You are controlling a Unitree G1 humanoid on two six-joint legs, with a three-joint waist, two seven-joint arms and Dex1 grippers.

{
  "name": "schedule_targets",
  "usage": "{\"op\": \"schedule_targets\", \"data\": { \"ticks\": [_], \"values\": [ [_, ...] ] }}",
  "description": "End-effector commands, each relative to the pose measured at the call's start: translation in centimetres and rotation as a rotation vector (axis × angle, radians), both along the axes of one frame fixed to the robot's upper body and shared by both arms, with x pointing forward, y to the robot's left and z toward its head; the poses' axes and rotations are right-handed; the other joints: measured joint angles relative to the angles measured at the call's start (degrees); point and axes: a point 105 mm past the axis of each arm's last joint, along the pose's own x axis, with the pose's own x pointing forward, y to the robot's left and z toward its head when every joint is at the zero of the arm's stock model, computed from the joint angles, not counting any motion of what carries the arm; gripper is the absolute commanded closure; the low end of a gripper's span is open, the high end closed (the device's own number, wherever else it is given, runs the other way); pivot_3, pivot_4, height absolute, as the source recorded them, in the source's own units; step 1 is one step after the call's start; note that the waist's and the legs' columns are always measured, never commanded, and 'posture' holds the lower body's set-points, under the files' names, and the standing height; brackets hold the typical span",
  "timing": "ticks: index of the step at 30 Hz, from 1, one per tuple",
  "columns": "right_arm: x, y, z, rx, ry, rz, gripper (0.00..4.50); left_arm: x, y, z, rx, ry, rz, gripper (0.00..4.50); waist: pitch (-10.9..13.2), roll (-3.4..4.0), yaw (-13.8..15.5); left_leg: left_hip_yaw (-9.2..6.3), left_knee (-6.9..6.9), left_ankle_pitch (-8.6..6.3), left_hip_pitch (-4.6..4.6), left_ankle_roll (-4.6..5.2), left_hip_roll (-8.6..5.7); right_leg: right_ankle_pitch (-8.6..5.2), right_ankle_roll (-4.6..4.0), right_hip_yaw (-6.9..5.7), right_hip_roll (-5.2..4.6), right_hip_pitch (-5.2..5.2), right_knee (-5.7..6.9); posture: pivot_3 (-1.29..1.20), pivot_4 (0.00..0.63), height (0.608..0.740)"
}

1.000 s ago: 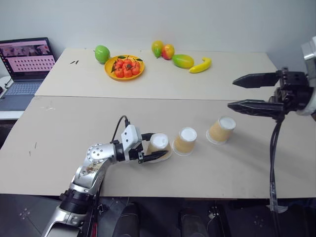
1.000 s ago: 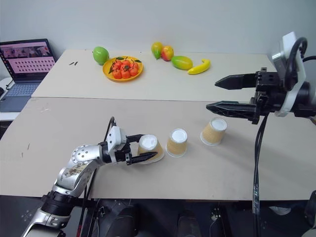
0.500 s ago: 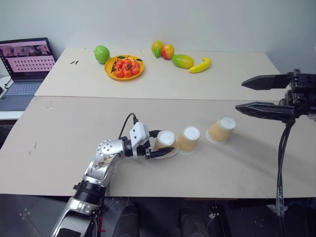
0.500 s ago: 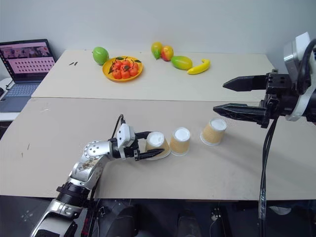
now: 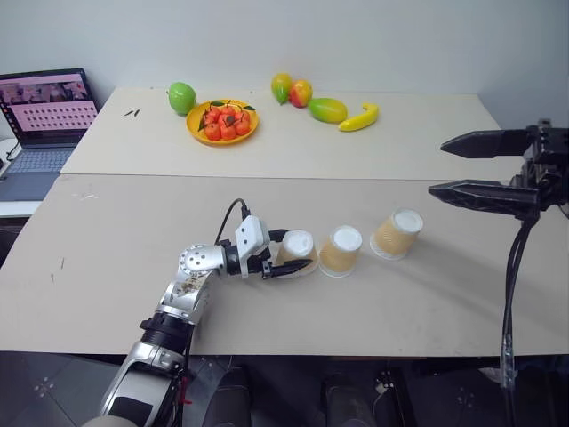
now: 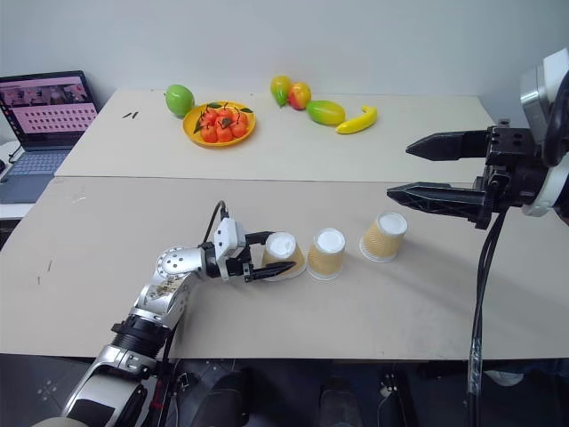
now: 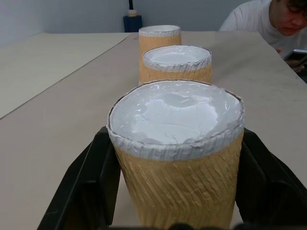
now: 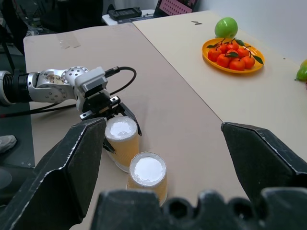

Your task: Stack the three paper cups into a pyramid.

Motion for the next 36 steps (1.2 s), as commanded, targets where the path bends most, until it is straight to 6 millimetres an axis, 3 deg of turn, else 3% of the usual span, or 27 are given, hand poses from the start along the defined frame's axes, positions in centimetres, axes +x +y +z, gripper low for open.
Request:
{"op": "schedule_targets", "data": {
  "ticks": [1, 10, 24, 28, 31, 36],
  "values": [
    [-0.7, -0.2, 1.2, -0.005, -0.052, -0.001, 0.00, 0.3, -0.1, 0.6, -0.010, -0.032, 0.003, 0.20, 0.0, 0.00, 0.0, 0.00, 0.00, 0.00, 0.00, 0.00, 0.00, 0.00, 0.00, 0.00, 0.00, 0.00, 0.00, 0.00, 0.150, 0.732],
    [-0.6, -0.3, 1.1, -0.007, -0.047, 0.010, 0.00, 0.4, 0.2, 1.7, -0.038, -0.041, 0.026, 0.05, 0.0, 0.00, 0.0, 0.00, -0.01, 0.00, 0.00, 0.00, 0.00, 0.00, 0.00, 0.00, 0.00, -0.01, 0.00, 0.00, 0.150, 0.732],
    [0.2, 0.8, 0.8, 0.017, -0.049, 0.047, 0.00, -0.5, -0.5, 8.8, -0.110, -0.131, 0.040, 0.05, 0.0, 0.00, 0.0, -0.01, -0.01, 0.00, 0.00, 0.00, 0.00, -0.01, 0.01, 0.00, 0.00, 0.00, 0.00, 0.00, 0.150, 0.732],
    [0.4, 0.2, 0.3, 0.019, -0.040, 0.032, 0.00, 0.3, 1.2, 13.3, -0.168, -0.161, 0.145, 0.05, 0.0, 0.00, 0.0, -0.03, 0.01, 0.00, -0.02, 0.00, 0.00, -0.01, 0.03, -0.01, 0.00, -0.01, 0.01, 0.00, 0.150, 0.732],
    [0.8, -1.0, -0.6, 0.022, -0.027, -0.034, 0.00, -0.1, 3.3, 15.5, -0.166, -0.137, 0.202, 0.05, 0.0, 0.00, -0.3, -0.02, -0.02, 0.00, -0.01, 0.01, 0.00, -0.04, 0.06, 0.00, 0.00, 0.00, -0.02, 0.00, 0.150, 0.732],
    [1.0, -3.8, -4.0, 0.016, 0.034, -0.157, 0.00, -2.1, 5.9, 16.9, -0.137, -0.029, 0.231, 0.05, 0.0, 0.00, -0.2, -0.03, -0.06, -0.02, -0.03, 0.04, -0.01, -0.07, 0.10, 0.00, 0.00, -0.03, 0.00, 0.00, 0.150, 0.732]
  ]
}}
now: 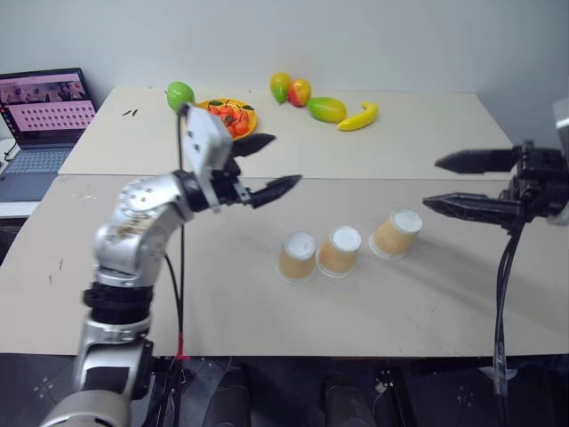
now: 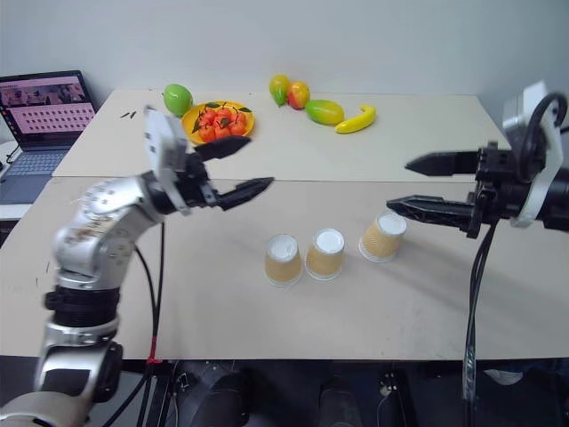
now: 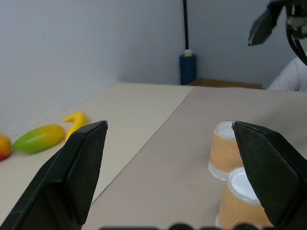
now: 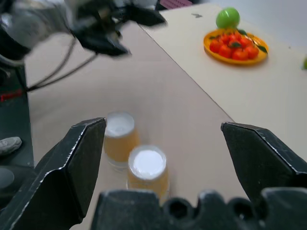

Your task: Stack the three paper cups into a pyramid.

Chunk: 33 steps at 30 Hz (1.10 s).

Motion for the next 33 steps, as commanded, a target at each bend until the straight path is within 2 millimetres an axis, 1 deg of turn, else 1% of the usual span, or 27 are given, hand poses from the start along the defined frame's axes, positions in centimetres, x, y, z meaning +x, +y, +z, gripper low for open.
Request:
{"op": "schedule_targets", "data": {
  "ticks": [1, 3, 5, 9, 14, 16, 19, 23, 29, 33],
  "values": [
    [-0.4, -1.9, -0.5, 0.010, -0.045, -0.079, 0.00, -2.8, 0.9, 1.7, -0.008, 0.037, -0.045, 0.05, 0.0, -0.01, 0.1, -0.02, 0.00, 0.00, 0.00, 0.00, 0.00, -0.01, 0.01, -0.02, 0.00, 0.01, 0.00, 0.00, 0.150, 0.732],
    [-0.1, -3.1, -2.2, 0.011, -0.024, -0.135, 0.00, -3.5, 1.0, 1.4, -0.018, 0.084, -0.060, 0.05, 0.0, 0.00, 0.1, -0.01, 0.02, 0.00, 0.00, 0.01, 0.00, -0.02, 0.02, -0.01, 0.00, 0.04, -0.02, 0.00, 0.150, 0.732],
    [0.4, -4.4, -4.1, 0.014, 0.000, -0.201, 0.00, -4.0, 0.8, 0.8, 0.010, 0.107, -0.062, 0.05, 0.0, 0.00, 0.2, -0.02, 0.05, 0.00, 0.02, 0.00, -0.01, -0.02, 0.03, 0.00, 0.00, 0.08, 0.00, 0.00, 0.150, 0.732],
    [1.1, -6.1, -7.5, 0.058, 0.047, -0.281, 0.00, -3.8, 0.4, 1.2, -0.019, 0.113, -0.045, 0.05, 0.0, -0.01, 0.1, -0.04, 0.16, 0.05, 0.02, -0.06, -0.02, -0.05, 0.10, 0.00, 0.01, 0.10, 0.06, 0.00, 0.150, 0.732],
    [2.0, -6.1, -9.0, 0.103, 0.050, -0.300, 0.00, -3.7, 0.4, 1.1, -0.022, 0.117, -0.048, 0.05, 0.0, 0.00, -0.4, -0.02, 0.18, 0.07, 0.05, -0.06, -0.02, -0.01, 0.10, 0.05, 0.01, 0.11, 0.07, 0.00, 0.150, 0.732],
    [2.8, -5.8, -10.1, 0.091, 0.046, -0.312, 0.00, -4.3, 0.8, -0.3, 0.043, 0.154, -0.077, 0.05, 0.0, 0.00, -0.6, -0.02, 0.14, 0.07, 0.05, -0.06, -0.02, 0.03, 0.02, 0.06, 0.02, 0.10, 0.08, 0.00, 0.150, 0.732],
    [3.9, -5.1, -11.5, 0.057, 0.034, -0.308, 0.00, -5.6, 0.8, -1.7, 0.129, 0.201, -0.141, 0.05, 0.0, 0.01, -1.3, -0.01, 0.08, 0.06, 0.07, -0.06, -0.02, 0.04, -0.01, 0.09, 0.03, 0.09, 0.05, 0.00, 0.150, 0.732],
    [5.1, -4.5, -12.2, 0.051, 0.022, -0.303, 0.00, -5.8, 1.2, -2.7, 0.208, 0.202, -0.143, 0.05, 0.0, 0.02, -1.3, 0.00, 0.09, 0.07, 0.06, -0.06, -0.02, 0.03, -0.01, 0.09, 0.03, 0.08, 0.05, 0.00, 0.150, 0.732],
    [6.0, -4.0, -12.8, 0.040, 0.022, -0.288, 0.00, -5.7, 1.7, -2.8, 0.202, 0.199, -0.111, 0.05, 0.0, 0.02, -1.0, -0.01, 0.06, 0.06, 0.05, -0.06, -0.02, 0.03, -0.01, 0.08, 0.03, 0.09, 0.00, 0.00, 0.150, 0.732],
    [7.0, -3.3, -12.3, 0.043, 0.012, -0.263, 0.00, -5.6, 2.1, -3.6, 0.209, 0.204, -0.084, 0.05, 0.0, 0.02, -1.2, -0.01, 0.04, 0.06, 0.06, -0.06, -0.02, 0.03, -0.02, 0.08, 0.03, 0.09, 0.01, 0.00, 0.150, 0.732]
  ]
}}
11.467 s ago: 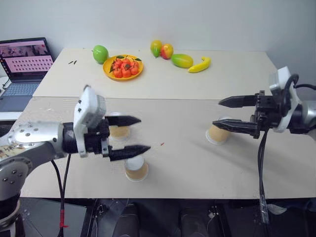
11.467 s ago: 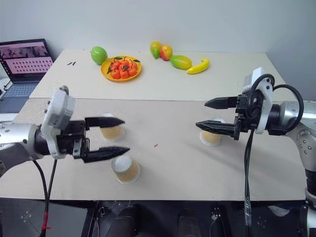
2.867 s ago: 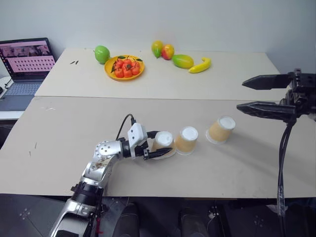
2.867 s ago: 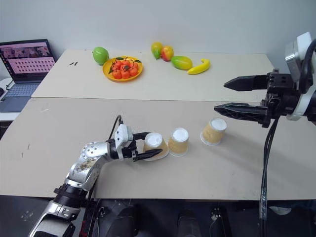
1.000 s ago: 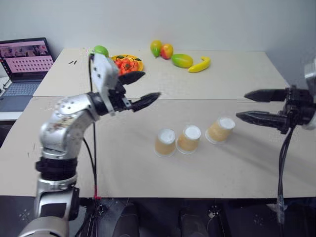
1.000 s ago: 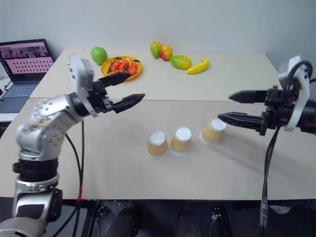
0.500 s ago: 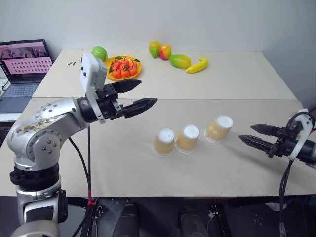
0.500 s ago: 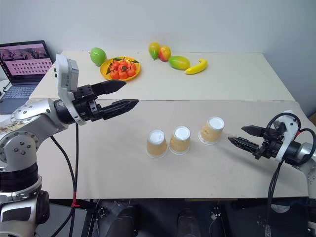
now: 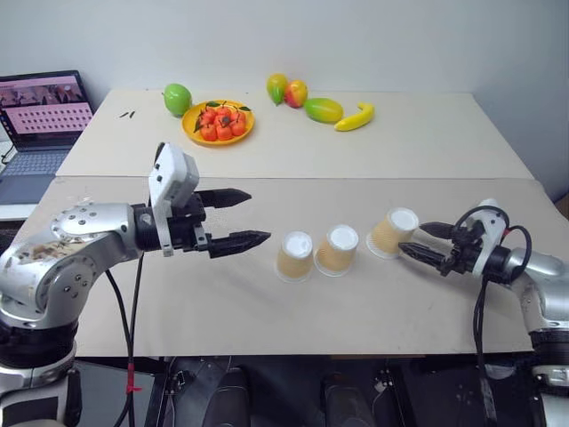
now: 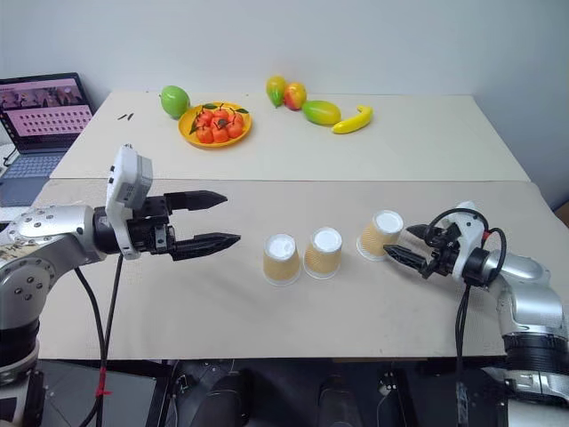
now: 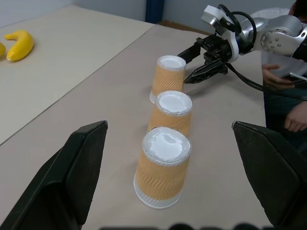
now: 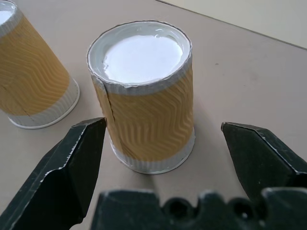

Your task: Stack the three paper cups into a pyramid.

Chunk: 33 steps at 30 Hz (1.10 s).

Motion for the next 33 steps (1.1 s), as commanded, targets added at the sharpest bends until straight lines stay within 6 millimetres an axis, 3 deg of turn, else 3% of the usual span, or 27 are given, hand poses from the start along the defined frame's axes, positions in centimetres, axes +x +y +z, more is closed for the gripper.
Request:
{"op": "schedule_targets", "data": {
  "ticks": [1, 12, 19, 23, 24, 28, 33],
  "values": [
    [1.0, 0.7, 1.7, -0.012, -0.063, 0.033, 0.00, -0.4, 0.0, 0.6, 0.005, -0.066, 0.008, 0.05, 0.0, 0.00, -0.3, 0.00, 0.01, 0.00, 0.00, 0.00, 0.00, 0.00, 0.00, 0.00, 0.00, 0.00, 0.01, 0.00, 0.150, 0.732],
    [2.0, 3.1, 3.8, -0.036, -0.096, 0.147, 0.00, -0.4, -0.1, -0.4, -0.011, -0.075, 0.048, 0.05, 0.0, 0.00, -0.2, 0.01, -0.01, 0.00, 0.00, 0.00, 0.00, 0.00, 0.00, 0.00, 0.00, -0.01, 0.00, 0.00, 0.150, 0.732],
    [3.0, 3.6, 3.4, -0.042, -0.084, 0.157, 0.00, -0.1, -0.2, -0.5, -0.021, -0.092, 0.067, 0.05, 0.0, 0.00, -0.2, 0.00, -0.01, 0.00, 0.00, 0.00, 0.00, 0.00, -0.01, 0.00, 0.00, -0.01, 0.01, 0.00, 0.150, 0.732],
    [3.1, 3.5, 3.1, -0.049, -0.076, 0.157, 0.94, -0.1, -0.2, -0.4, -0.015, -0.101, 0.075, 0.00, 0.0, 0.00, -0.2, 0.01, -0.02, 0.00, 0.00, 0.00, 0.00, 0.00, -0.01, 0.00, 0.00, -0.01, 0.00, 0.00, 0.150, 0.732],
    [3.1, 3.4, 3.1, -0.051, -0.079, 0.155, 1.37, -0.1, -0.2, -0.4, -0.015, -0.101, 0.076, 0.00, 0.0, 0.00, -0.2, 0.01, -0.02, 0.00, 0.00, 0.00, 0.00, 0.00, -0.01, 0.00, 0.00, -0.01, 0.00, 0.00, 0.150, 0.732],
    [3.3, 3.0, 4.2, -0.048, -0.111, 0.136, 1.37, 0.0, -0.1, -0.6, -0.017, -0.097, 0.081, 0.00, 0.0, 0.00, -0.3, 0.00, 0.00, 0.00, 0.00, 0.00, 0.00, 0.01, -0.01, 0.00, 0.00, -0.01, 0.02, 0.00, 0.150, 0.732],
    [3.0, 3.0, 7.0, -0.055, -0.165, 0.154, 1.37, 0.0, -0.3, -0.9, -0.025, -0.089, 0.080, 0.00, 0.0, 0.01, -0.3, 0.01, -0.02, 0.00, 0.00, 0.00, 0.00, 0.01, -0.01, 0.00, 0.00, -0.02, 0.01, 0.00, 0.150, 0.732]
  ]
}}
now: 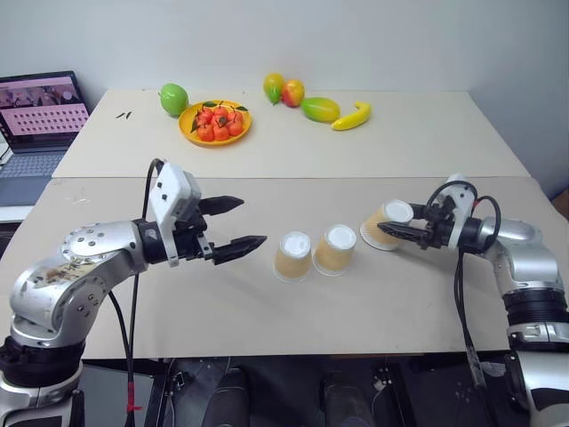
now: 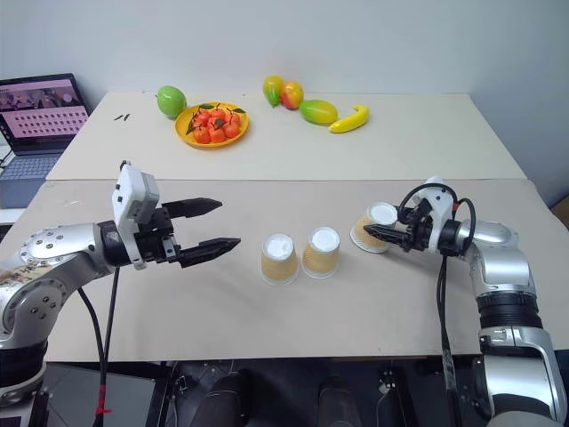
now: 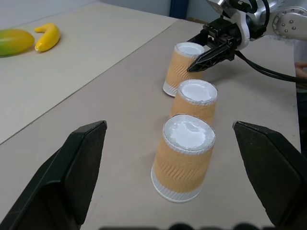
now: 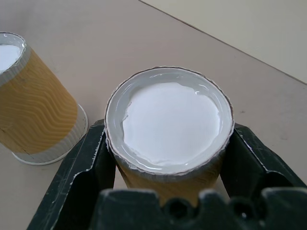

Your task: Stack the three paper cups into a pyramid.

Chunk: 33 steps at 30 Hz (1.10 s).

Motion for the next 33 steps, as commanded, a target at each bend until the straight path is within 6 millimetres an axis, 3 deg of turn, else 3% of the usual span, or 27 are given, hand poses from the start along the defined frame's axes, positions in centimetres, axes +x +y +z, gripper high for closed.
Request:
{"op": "schedule_targets", "data": {
  "ticks": [1, 5, 8, 12, 14, 19, 33],
  "values": [
    [-0.4, -0.3, 5.0, -0.008, -0.122, 0.024, 1.37, -0.5, -0.5, 0.6, -0.008, -0.050, -0.021, 0.00, 0.0, 0.01, 0.0, 0.00, 0.00, 0.00, 0.00, 0.00, 0.00, 0.00, 0.00, 0.00, 0.00, 0.00, 0.00, 0.00, 0.150, 0.732],
    [-1.4, 1.3, 8.5, -0.091, -0.162, 0.112, 1.37, -0.7, -0.6, -0.2, -0.003, -0.029, -0.032, 0.00, 0.0, 0.03, 0.0, 0.00, -0.02, 0.00, 0.00, 0.00, 0.00, -0.01, 0.00, 0.00, 0.00, -0.02, 0.00, 0.00, 0.150, 0.732],
    [-2.5, 5.1, 12.4, -0.106, -0.223, 0.242, 1.37, -0.9, -0.5, -1.3, 0.010, -0.010, -0.039, 0.00, 0.0, 0.05, -0.6, 0.04, -0.05, 0.00, 0.01, 0.00, 0.01, 0.00, -0.02, 0.06, 0.00, -0.09, 0.03, 0.00, 0.150, 0.732],
    [-4.4, 9.1, 15.2, -0.074, -0.216, 0.413, 1.37, -0.7, -1.1, -1.7, -0.005, -0.008, -0.052, 0.00, 0.0, 0.06, -0.2, 0.01, -0.06, 0.00, 0.01, 0.00, 0.02, -0.04, -0.06, 0.03, 0.01, -0.10, 0.09, 0.00, 0.150, 0.732],
    [-5.1, 10.8, 15.0, -0.091, -0.180, 0.472, 1.37, -0.6, -1.4, -1.8, -0.014, -0.013, -0.061, 0.00, 0.0, 0.05, 0.2, 0.01, -0.05, -0.01, -0.01, 0.00, 0.02, -0.03, -0.06, 0.02, 0.01, -0.08, 0.05, 0.00, 0.150, 0.732],
    [-5.9, 12.9, 13.8, -0.131, -0.111, 0.547, 1.37, -0.3, -2.0, -1.9, -0.028, -0.024, -0.073, 0.00, 0.0, 0.04, 1.4, 0.00, -0.02, -0.01, -0.05, 0.00, 0.02, -0.03, -0.06, -0.01, 0.01, -0.11, 0.06, 0.00, 0.150, 0.732],
    [-6.3, 13.1, 9.7, -0.180, 0.007, 0.587, 1.37, -0.5, -2.1, -1.6, -0.038, -0.039, -0.070, 0.00, 0.0, 0.04, 1.4, 0.00, -0.03, -0.02, -0.06, 0.01, 0.02, -0.03, -0.06, -0.02, 0.01, -0.13, 0.06, 0.00, 0.150, 0.732]
  ]
}}
